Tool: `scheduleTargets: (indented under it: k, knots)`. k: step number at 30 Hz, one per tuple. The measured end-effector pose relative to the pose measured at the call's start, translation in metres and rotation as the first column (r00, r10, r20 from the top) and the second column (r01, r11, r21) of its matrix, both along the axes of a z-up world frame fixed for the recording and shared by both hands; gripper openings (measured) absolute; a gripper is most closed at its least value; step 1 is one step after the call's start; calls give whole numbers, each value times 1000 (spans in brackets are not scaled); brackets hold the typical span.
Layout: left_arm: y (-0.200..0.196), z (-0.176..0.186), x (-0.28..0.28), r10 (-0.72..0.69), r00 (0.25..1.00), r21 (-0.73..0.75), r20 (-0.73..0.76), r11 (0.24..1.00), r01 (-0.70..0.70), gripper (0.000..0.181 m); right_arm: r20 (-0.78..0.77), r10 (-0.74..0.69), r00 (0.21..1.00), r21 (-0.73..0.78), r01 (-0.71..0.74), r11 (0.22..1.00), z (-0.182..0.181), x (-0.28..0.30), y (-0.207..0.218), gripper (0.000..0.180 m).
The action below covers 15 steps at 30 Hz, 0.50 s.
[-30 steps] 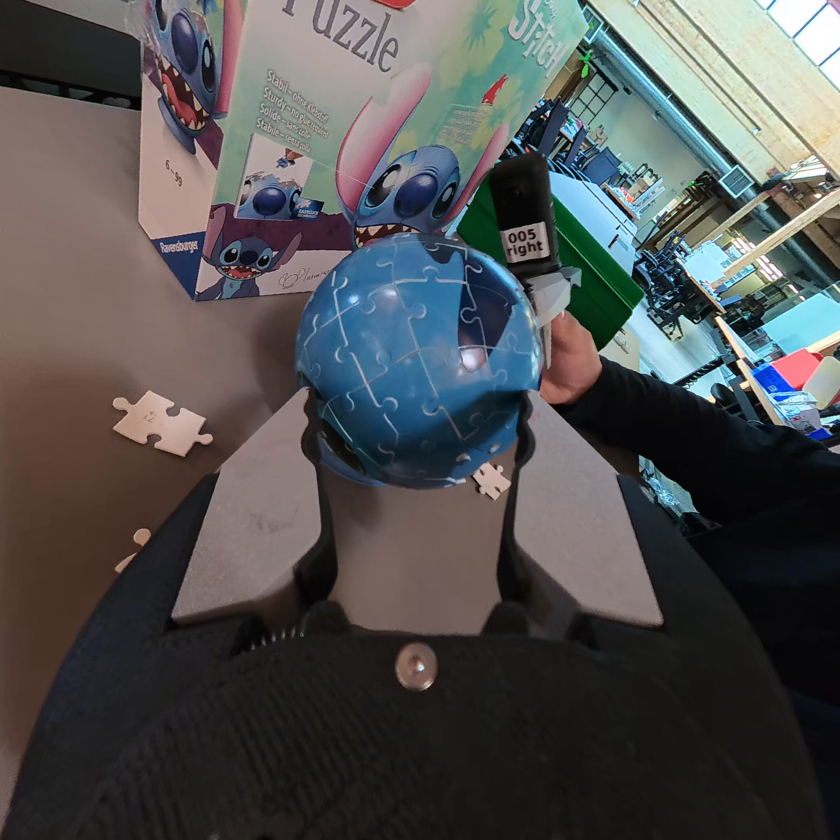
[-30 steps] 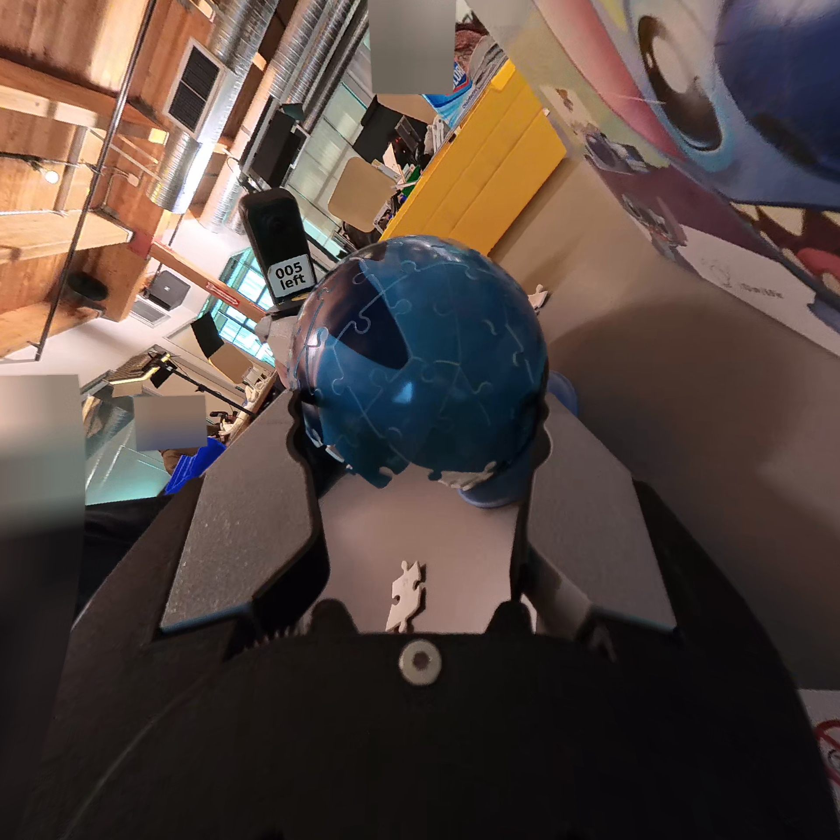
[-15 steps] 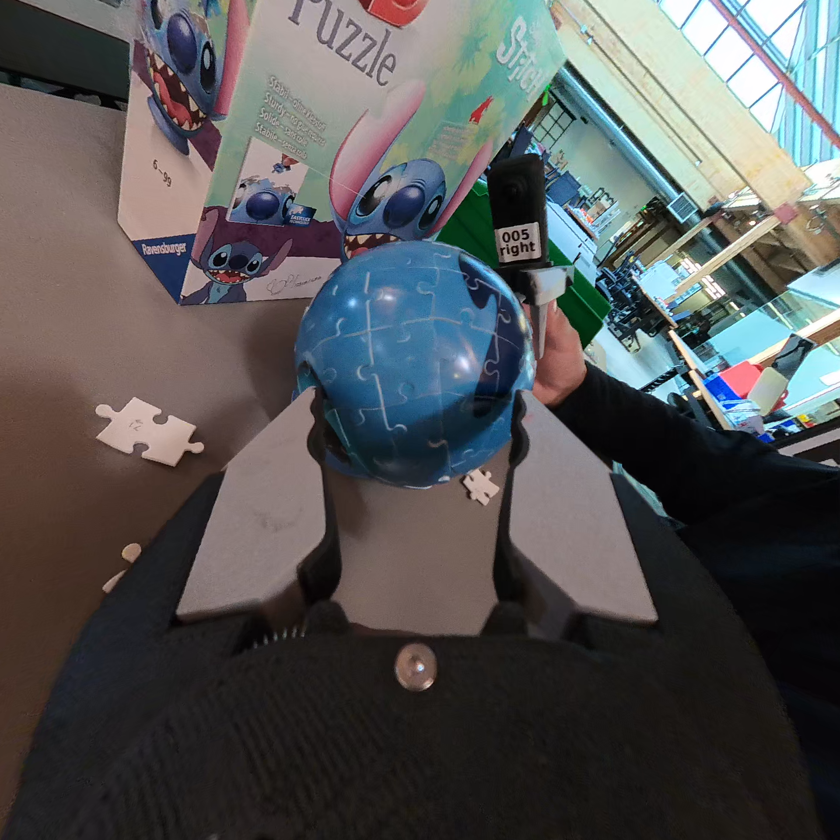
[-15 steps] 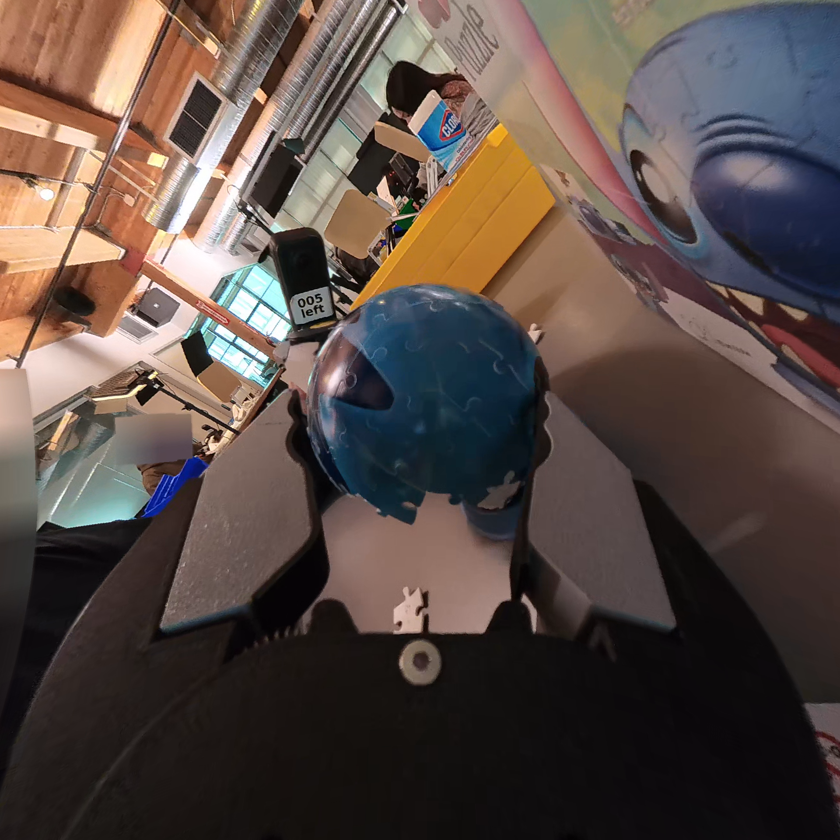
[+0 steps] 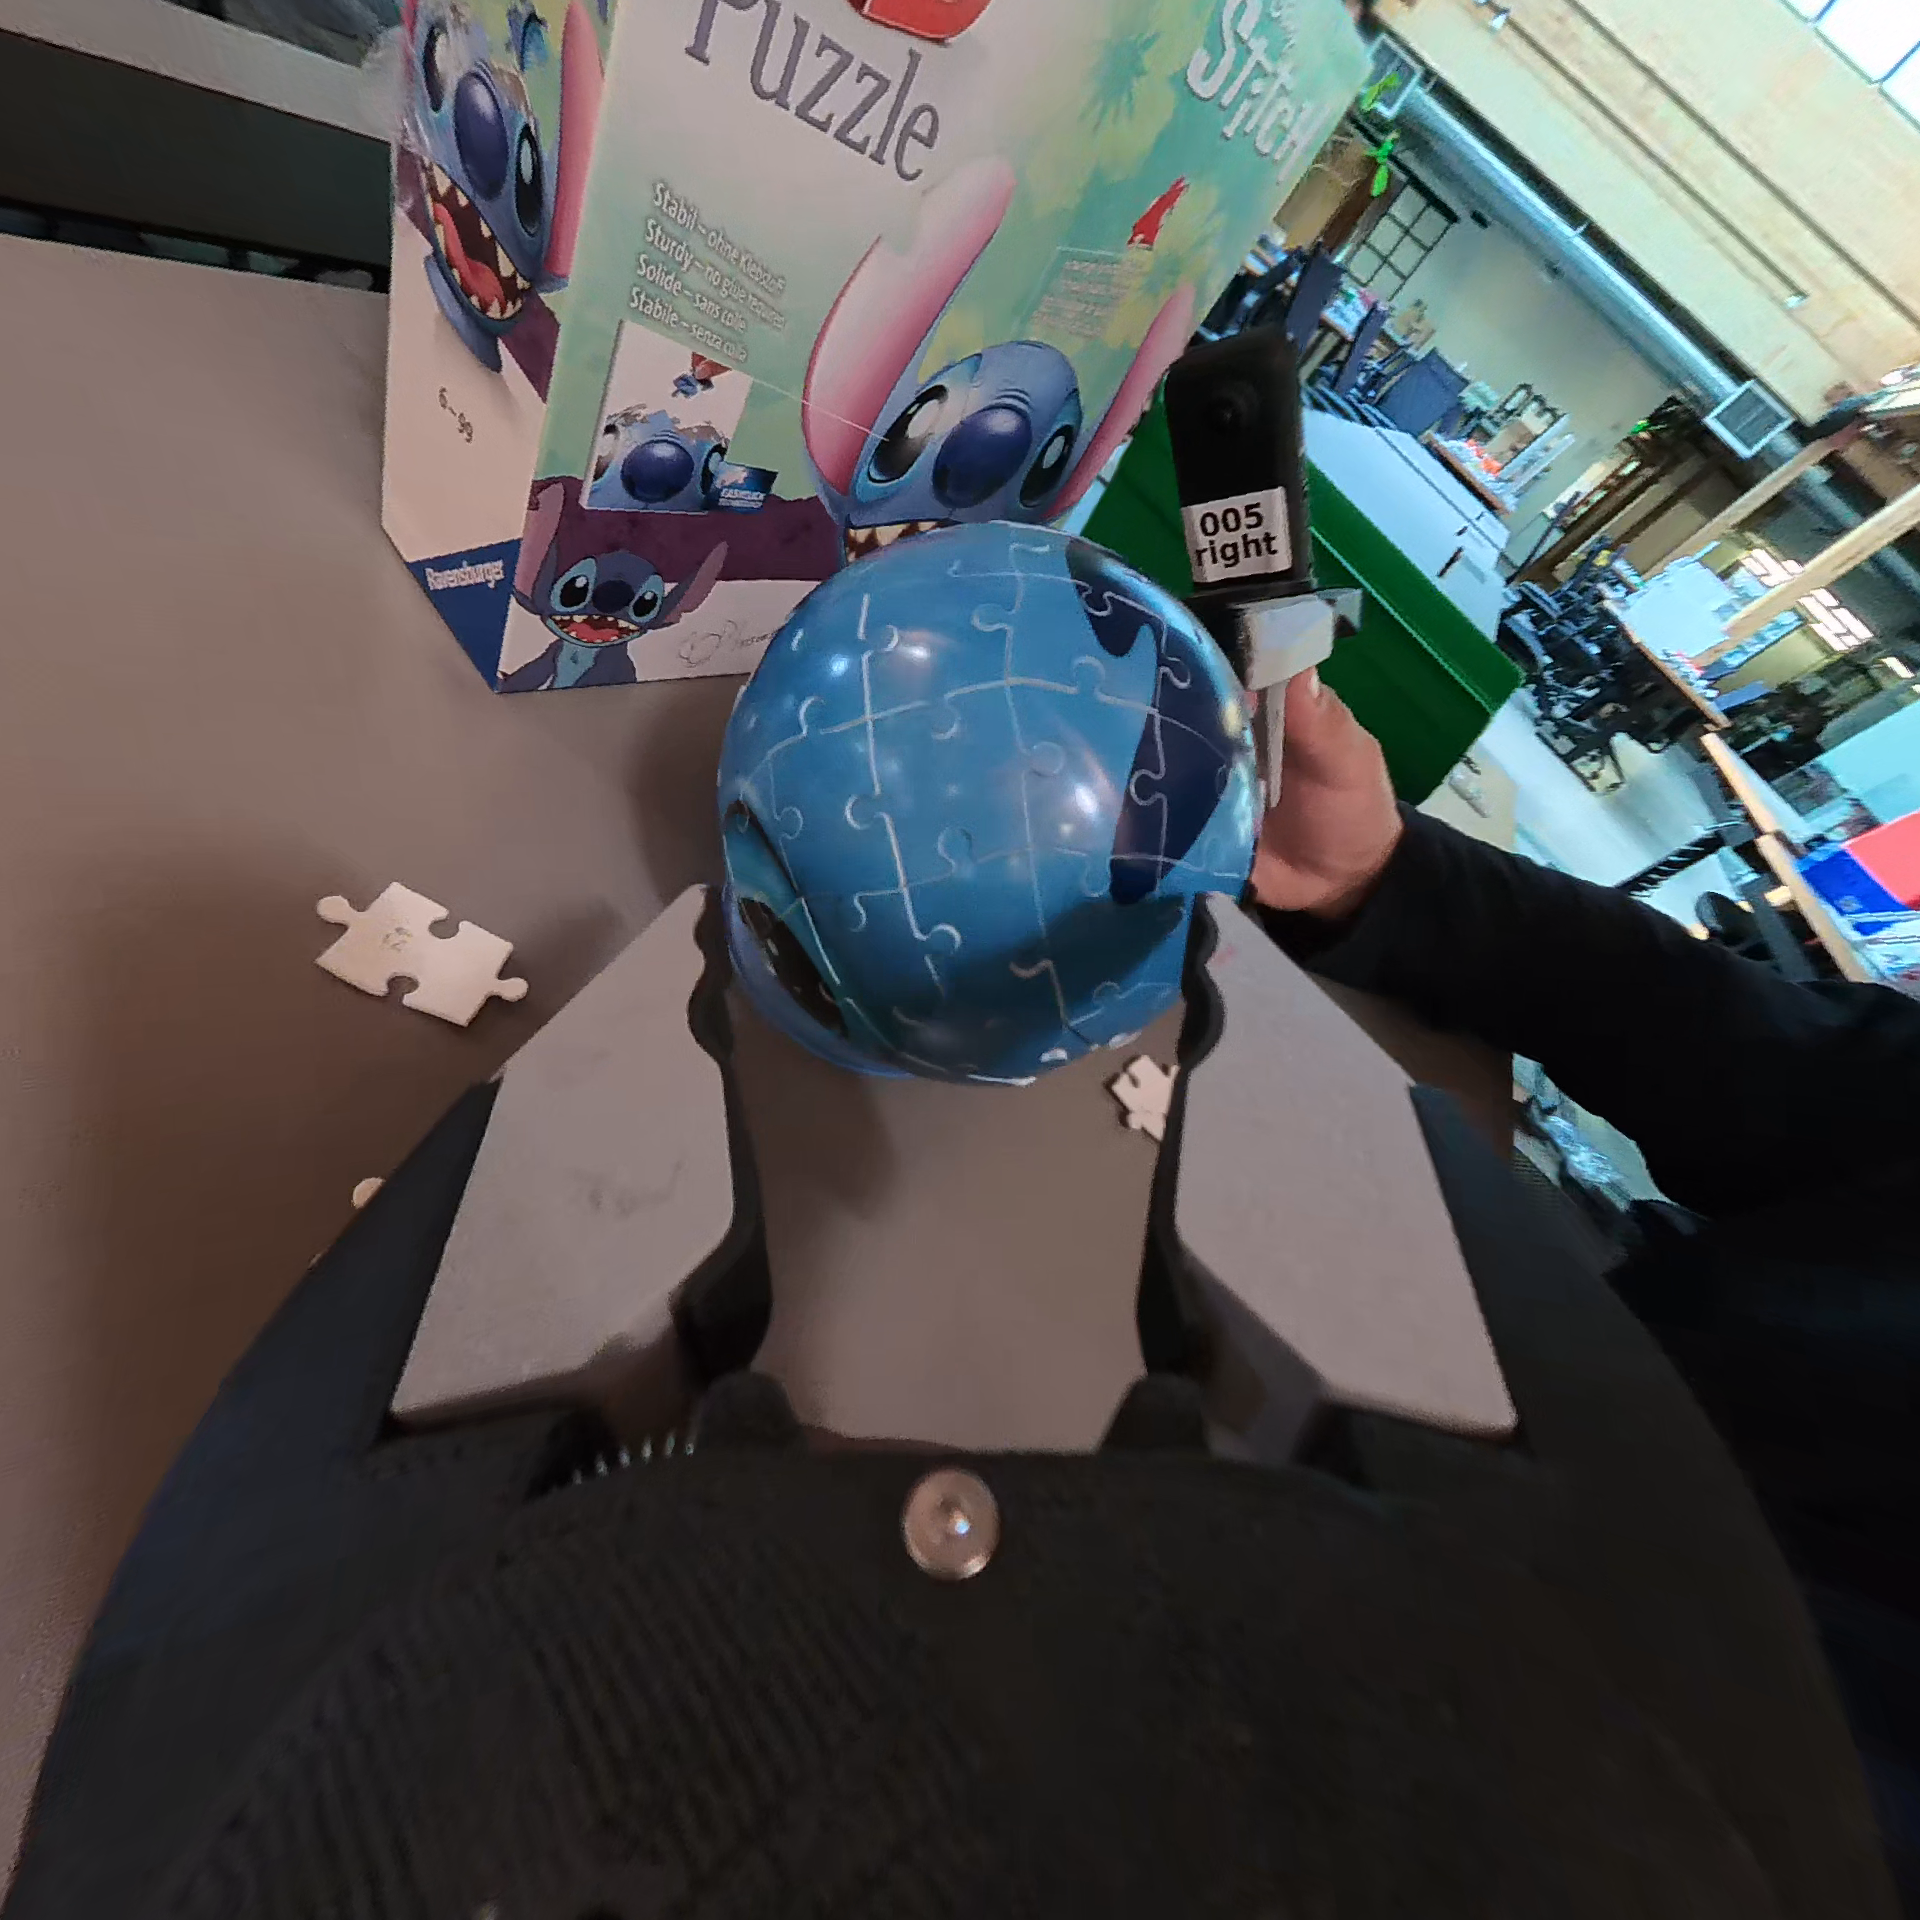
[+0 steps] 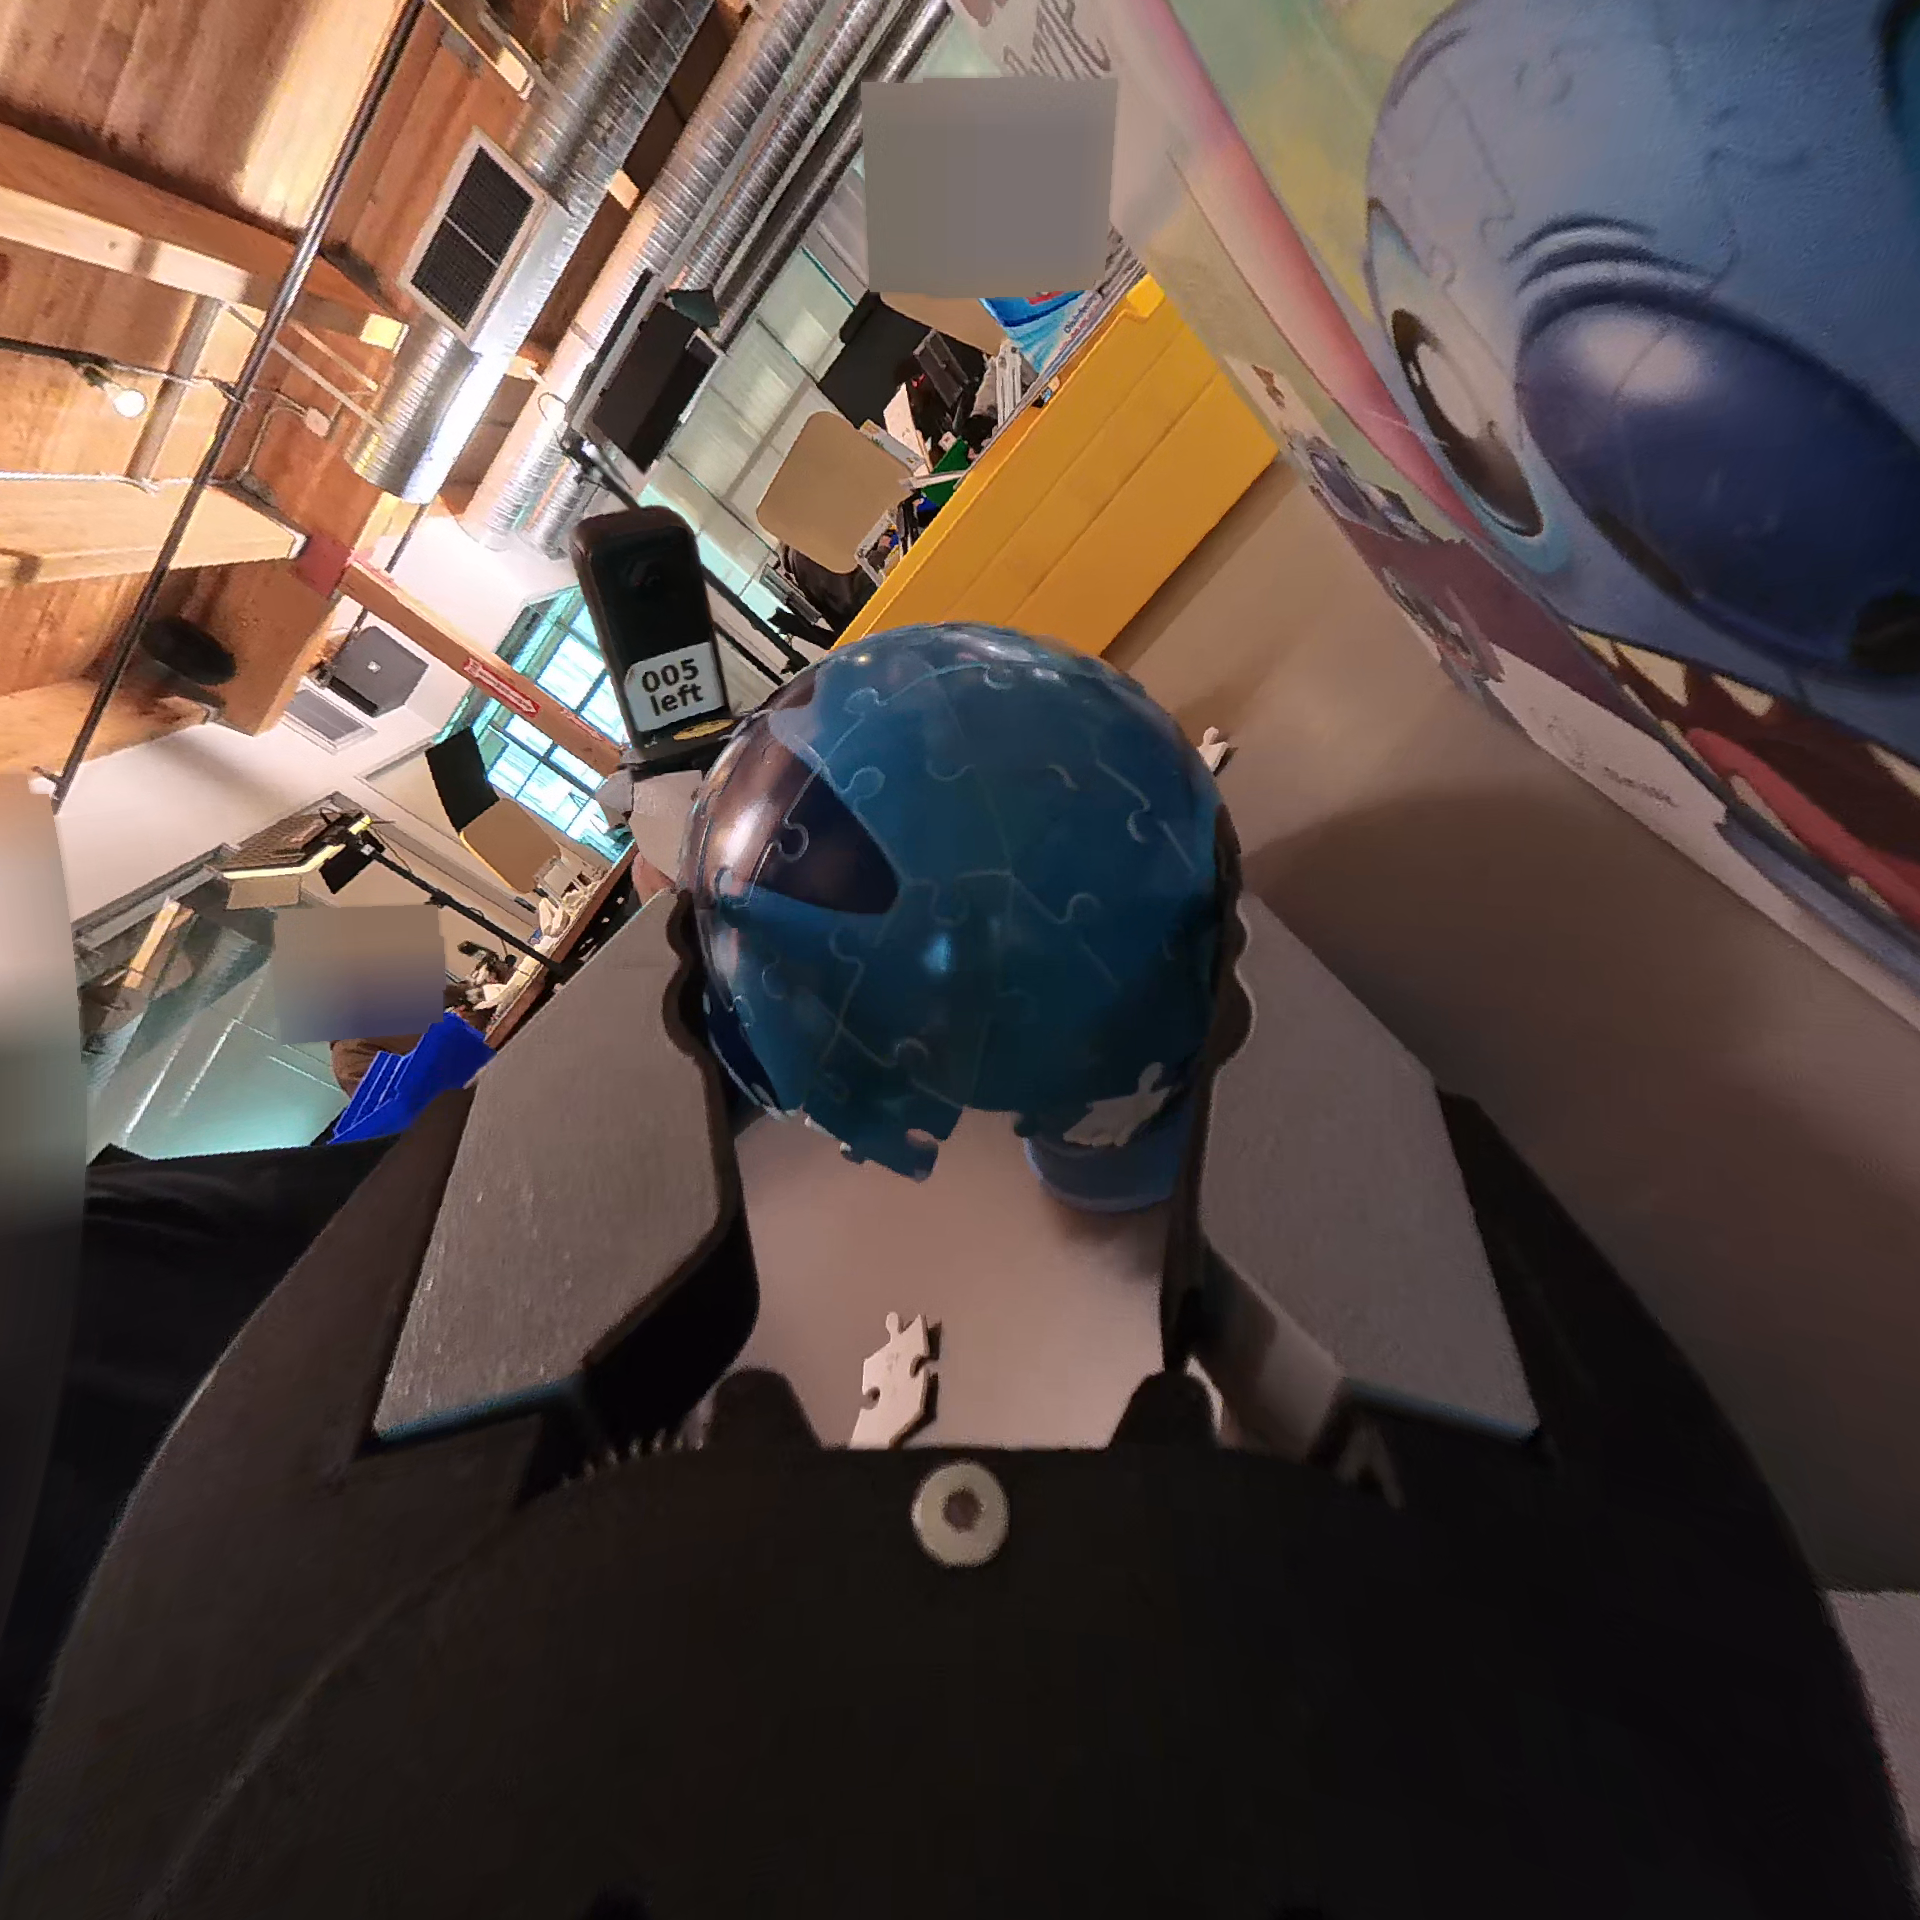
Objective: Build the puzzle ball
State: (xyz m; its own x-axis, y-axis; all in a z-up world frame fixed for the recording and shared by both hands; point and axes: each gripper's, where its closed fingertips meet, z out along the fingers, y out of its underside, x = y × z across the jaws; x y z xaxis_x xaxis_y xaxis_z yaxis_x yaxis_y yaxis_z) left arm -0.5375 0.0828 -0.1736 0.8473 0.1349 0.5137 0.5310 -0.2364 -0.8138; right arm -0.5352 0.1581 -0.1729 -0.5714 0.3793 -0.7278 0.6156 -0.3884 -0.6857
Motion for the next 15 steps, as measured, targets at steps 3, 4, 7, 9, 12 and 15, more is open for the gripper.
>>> scheduleTargets:
  k: [3, 4, 7, 9, 12, 15]
  knots:
    - [0, -2, -2, 7, 1000, -23, -18, 1000, -7, 87, -10, 16, 1000, 0, -16, 1000, -1, 2, 1, 95]
    - [0, -3, -3, 8, 1000, -34, -23, 999, -9, 87, -10, 14, 1000, 7, -14, 1000, -2, 2, 2, 95]
    - [1, -5, -2, 4, 1000, -41, -13, 999, -5, 88, -16, 14, 1000, 15, -14, 1000, -3, 1, 3, 94]
    - [1, -3, -2, -1, 1000, -31, -8, 1000, 1, 84, -16, 14, 1000, 14, -14, 1000, -3, 1, 1, 94]
    - [1, -2, 0, -22, 1000, -16, 4, 1000, 22, 79, -7, 19, 1000, 5, -19, 1000, -4, 1, -1, 95]
    - [1, -1, -2, -34, 999, 4, 31, 999, 34, 79, 3, 9, 1000, 1, -9, 1000, -5, 2, -1, 94]
